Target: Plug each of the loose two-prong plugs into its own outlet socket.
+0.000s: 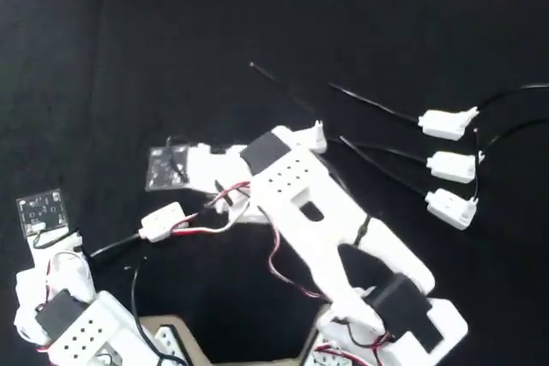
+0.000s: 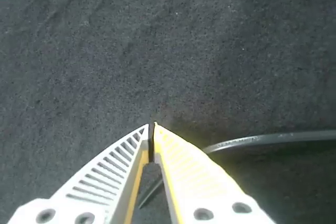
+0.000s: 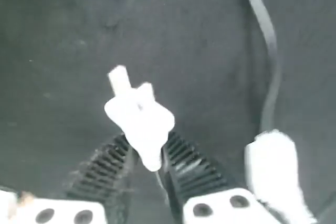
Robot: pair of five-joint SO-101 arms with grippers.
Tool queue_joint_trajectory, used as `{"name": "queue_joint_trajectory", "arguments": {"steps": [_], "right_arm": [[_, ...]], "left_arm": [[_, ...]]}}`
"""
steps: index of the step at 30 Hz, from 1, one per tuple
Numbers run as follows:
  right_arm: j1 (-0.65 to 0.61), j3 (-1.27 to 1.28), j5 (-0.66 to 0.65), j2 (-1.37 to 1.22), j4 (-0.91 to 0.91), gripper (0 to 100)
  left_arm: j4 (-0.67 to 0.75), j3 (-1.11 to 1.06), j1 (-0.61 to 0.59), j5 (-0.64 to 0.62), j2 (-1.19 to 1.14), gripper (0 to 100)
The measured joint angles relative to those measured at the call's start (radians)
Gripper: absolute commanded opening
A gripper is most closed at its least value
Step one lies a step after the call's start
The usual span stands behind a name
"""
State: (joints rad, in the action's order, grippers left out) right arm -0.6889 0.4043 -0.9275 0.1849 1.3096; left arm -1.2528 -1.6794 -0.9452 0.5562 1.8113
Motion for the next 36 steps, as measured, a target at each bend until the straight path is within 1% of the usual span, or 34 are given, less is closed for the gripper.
{"name": "queue_joint_trajectory", "arguments": {"steps": [4,8,11,15,16,20,22,25,28,32,34,36], "right_arm": [[-0.017,-0.098,-0.048,0.002,0.021,1.5],[-0.046,-0.106,-0.074,-0.015,0.023,1.8],[-0.048,-0.106,-0.098,-0.112,0.021,1.8],[-0.011,-0.106,-0.101,-0.265,-0.057,2.6],[-0.005,-0.106,-0.101,-0.293,-0.072,4.7],[0.005,-0.106,-0.101,-0.348,-0.092,20.2],[0.006,-0.106,-0.101,-0.35,-0.095,26.0],[0.023,-0.106,-0.101,-0.35,-0.095,31.2],[0.043,-0.118,-0.1,-0.35,-0.06,32.6],[0.061,-0.166,-0.031,-0.285,0.028,32.8],[0.064,-0.195,0.058,-0.218,0.064,32.9],[0.066,-0.212,0.19,-0.147,0.095,32.8]], "left_arm": [[0.0,0.0,0.0,0.0,0.0,4],[0.0,0.0,0.0,0.0,0.0,4],[0.0,0.0,0.0,0.0,0.0,4],[0.0,0.0,0.0,0.0,0.0,4],[0.0,0.0,0.0,0.0,0.0,4],[0.0,0.0,0.0,0.0,0.0,4],[0.0,0.0,0.0,0.0,0.0,4],[0.0,0.0,0.0,0.0,0.0,4],[0.0,0.0,0.0,0.0,0.0,4],[0.0,0.0,0.0,0.0,0.0,4],[0.0,0.0,0.0,0.0,0.0,4],[0.0,0.0,0.0,0.0,0.0,4]]}}
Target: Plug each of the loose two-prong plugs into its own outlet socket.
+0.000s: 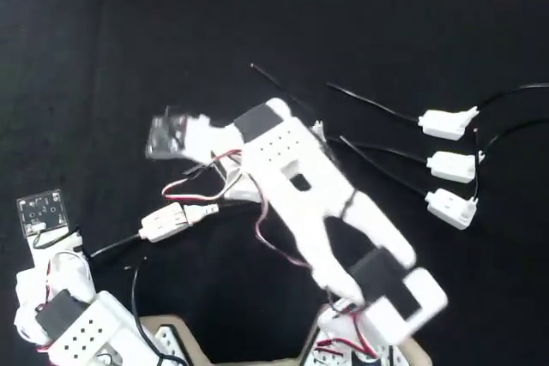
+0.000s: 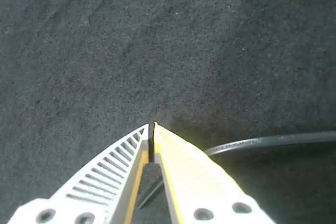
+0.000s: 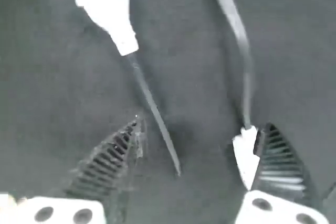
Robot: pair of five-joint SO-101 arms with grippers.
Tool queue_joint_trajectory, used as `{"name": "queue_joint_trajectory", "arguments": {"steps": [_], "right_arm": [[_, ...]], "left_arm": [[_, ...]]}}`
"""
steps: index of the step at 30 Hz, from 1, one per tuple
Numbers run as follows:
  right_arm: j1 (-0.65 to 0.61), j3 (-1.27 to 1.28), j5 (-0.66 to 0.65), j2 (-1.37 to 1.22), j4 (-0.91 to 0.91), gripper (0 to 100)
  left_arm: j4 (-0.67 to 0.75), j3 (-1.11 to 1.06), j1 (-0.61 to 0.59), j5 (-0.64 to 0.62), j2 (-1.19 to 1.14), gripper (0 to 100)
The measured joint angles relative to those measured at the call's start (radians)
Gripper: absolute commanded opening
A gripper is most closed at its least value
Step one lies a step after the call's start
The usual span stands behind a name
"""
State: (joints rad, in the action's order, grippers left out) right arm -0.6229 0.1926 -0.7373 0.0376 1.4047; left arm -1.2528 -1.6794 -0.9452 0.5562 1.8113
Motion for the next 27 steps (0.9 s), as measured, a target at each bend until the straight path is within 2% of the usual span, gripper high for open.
{"name": "queue_joint_trajectory", "arguments": {"steps": [3,8,14,16,21,24,27], "right_arm": [[-0.006,-0.003,0.255,0.091,0.028,32.6],[-0.006,0.015,0.758,0.149,0.049,32.7],[-0.005,0.183,1.341,0.101,-0.143,32.6],[-0.005,0.255,1.433,0.061,-0.245,32.6],[-0.005,0.377,1.507,-0.028,-0.489,32.5],[0.011,0.385,1.536,-0.063,-0.551,32.0],[0.026,0.385,1.559,-0.1,-0.563,23.7]], "left_arm": [[0.0,0.0,0.0,0.0,0.0,4],[0.0,0.0,0.0,0.0,0.0,4],[0.0,0.0,0.0,0.0,0.0,4],[0.0,0.0,0.0,0.0,0.0,4],[0.0,0.0,0.0,0.0,0.0,4],[0.0,0.0,0.0,0.0,0.0,4],[0.0,0.0,0.0,0.0,0.0,4]]}}
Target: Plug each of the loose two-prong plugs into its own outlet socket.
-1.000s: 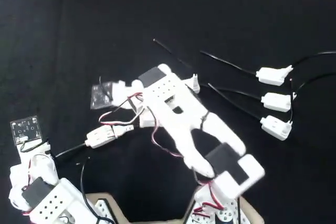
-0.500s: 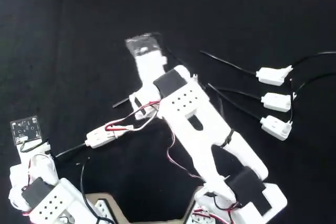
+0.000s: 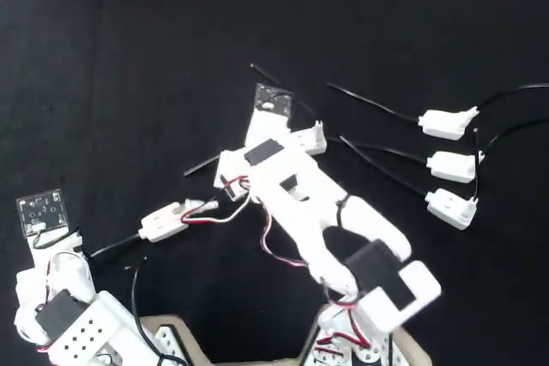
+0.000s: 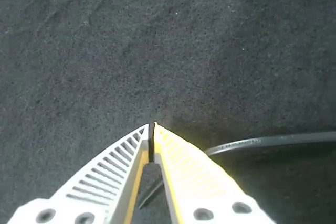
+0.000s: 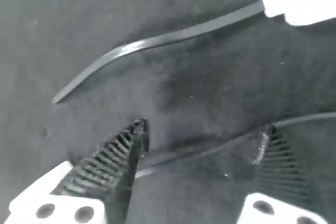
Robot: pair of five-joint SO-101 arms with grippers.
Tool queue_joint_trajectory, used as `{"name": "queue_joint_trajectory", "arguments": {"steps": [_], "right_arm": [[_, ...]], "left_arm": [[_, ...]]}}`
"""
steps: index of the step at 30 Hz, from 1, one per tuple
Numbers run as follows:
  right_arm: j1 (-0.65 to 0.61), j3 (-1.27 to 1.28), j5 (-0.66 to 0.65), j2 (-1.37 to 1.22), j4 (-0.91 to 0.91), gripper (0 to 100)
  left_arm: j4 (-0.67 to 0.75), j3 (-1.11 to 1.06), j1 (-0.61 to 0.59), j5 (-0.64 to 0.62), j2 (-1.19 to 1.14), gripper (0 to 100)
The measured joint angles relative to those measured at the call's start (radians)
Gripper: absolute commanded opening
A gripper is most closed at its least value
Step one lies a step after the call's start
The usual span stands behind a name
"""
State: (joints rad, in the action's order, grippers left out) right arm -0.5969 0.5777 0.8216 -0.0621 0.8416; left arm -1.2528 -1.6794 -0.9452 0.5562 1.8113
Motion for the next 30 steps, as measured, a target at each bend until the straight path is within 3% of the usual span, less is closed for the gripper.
{"name": "queue_joint_trajectory", "arguments": {"steps": [5,14,20,22,25,30], "right_arm": [[0.015,0.005,0.002,-0.012,0.003,2.7],[0.02,0.006,-0.055,-0.002,0.005,1.2],[0.02,0.006,-0.092,0.081,0.149,1.6],[0.02,-0.006,-0.107,0.101,0.216,4.4],[0.017,-0.044,-0.107,0.118,0.262,18.6],[-0.034,-0.048,0.02,0.087,0.187,40.8]], "left_arm": [[0.0,0.0,0.0,0.0,0.0,4],[0.0,0.0,0.0,0.0,0.0,4],[0.0,0.0,0.0,0.0,0.0,4],[0.0,0.0,0.0,0.0,0.0,4],[0.0,0.0,0.0,0.0,0.0,4],[0.0,0.0,0.0,0.0,0.0,4]]}}
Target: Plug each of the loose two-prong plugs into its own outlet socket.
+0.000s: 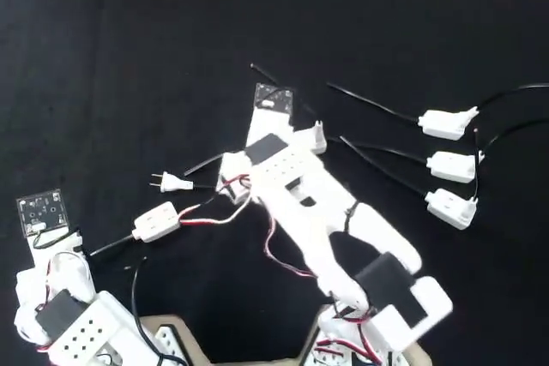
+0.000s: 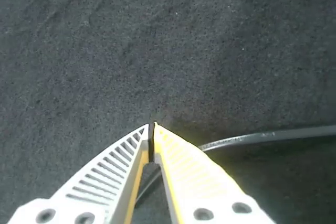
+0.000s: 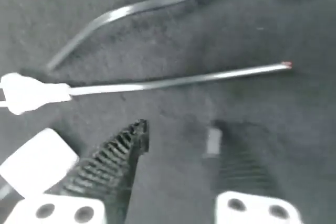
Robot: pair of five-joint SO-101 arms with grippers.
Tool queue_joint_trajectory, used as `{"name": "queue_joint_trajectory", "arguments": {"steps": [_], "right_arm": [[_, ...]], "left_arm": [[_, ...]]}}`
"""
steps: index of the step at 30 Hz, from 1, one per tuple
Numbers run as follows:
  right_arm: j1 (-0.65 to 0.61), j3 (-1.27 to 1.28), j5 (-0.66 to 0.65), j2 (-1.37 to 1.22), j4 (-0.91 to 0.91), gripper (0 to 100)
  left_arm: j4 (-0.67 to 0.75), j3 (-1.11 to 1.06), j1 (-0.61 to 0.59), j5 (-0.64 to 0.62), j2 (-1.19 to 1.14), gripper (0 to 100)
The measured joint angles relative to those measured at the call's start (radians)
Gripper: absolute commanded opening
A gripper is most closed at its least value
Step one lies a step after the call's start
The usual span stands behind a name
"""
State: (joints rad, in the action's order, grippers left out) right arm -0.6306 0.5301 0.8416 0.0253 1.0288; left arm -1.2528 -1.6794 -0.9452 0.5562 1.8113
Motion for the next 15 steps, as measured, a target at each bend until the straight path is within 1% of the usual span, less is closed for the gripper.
{"name": "queue_joint_trajectory", "arguments": {"steps": [3,5,7,10,11,13,15], "right_arm": [[-0.011,0.029,0.094,-0.068,-0.112,39.5],[-0.012,0.032,0.14,-0.12,-0.166,34.0],[-0.012,0.032,0.169,-0.16,-0.201,24.3],[-0.006,0.034,0.175,-0.186,-0.216,6.7],[0.003,0.034,0.175,-0.192,-0.216,3.4],[0.029,0.035,0.161,-0.196,-0.213,5.1],[0.044,0.037,0.133,-0.196,-0.189,4.1]], "left_arm": [[0.0,0.0,0.0,0.0,0.0,4],[0.0,0.0,0.0,0.0,0.0,4],[0.0,0.0,0.0,0.0,0.0,4],[0.0,0.0,0.0,0.0,0.0,4],[0.0,0.0,0.0,0.0,0.0,4],[0.0,0.0,0.0,0.0,0.0,4],[0.0,0.0,0.0,0.0,0.0,4]]}}
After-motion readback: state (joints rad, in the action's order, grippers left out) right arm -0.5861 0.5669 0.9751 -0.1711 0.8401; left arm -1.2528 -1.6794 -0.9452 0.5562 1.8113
